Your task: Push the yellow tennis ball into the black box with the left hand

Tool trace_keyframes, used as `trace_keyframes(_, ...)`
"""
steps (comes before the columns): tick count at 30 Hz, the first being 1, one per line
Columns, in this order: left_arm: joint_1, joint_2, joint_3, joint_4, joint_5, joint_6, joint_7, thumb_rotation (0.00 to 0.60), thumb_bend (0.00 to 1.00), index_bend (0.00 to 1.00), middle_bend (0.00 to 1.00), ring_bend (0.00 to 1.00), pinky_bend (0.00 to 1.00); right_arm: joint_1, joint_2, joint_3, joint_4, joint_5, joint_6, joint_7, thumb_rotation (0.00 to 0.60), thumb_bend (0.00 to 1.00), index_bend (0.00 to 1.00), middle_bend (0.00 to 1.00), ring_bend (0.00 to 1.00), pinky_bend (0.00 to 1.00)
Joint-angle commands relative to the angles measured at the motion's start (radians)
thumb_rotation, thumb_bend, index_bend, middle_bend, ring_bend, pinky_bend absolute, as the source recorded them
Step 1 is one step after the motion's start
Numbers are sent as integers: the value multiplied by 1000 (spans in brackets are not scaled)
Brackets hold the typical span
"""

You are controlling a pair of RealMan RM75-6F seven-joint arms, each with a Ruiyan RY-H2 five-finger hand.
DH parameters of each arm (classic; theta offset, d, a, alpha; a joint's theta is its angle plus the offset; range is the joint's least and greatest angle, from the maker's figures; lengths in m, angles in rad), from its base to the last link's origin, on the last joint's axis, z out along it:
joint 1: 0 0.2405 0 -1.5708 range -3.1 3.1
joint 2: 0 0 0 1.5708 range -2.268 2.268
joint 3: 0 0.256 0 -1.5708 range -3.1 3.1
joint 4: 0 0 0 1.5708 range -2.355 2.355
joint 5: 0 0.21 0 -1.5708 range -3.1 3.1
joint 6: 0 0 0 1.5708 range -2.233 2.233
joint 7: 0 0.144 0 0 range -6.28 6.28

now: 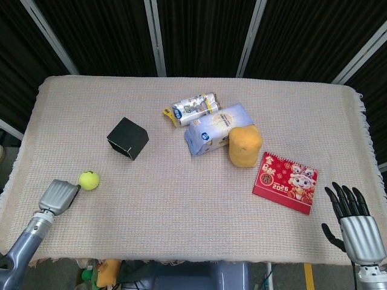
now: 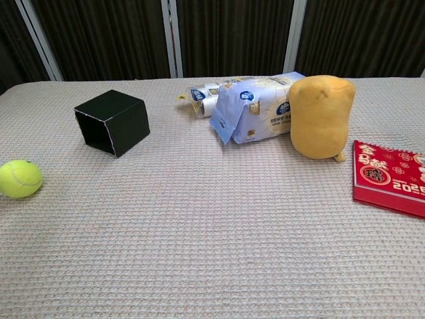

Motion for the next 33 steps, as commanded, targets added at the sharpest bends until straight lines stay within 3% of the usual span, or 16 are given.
trace_keyframes(1,-12,-5,-2,3,-5,-14,-11,600,646,709,851,577,725,0,-1,0,0,-1,2,-2,600,355,0,0,0,0)
trace_keyframes(33,-117,-44,-59,24,-69,-77,-10,600,646,665,821,575,699,-4,5,-1,3,-7,11,12,600,355,0,0,0,0)
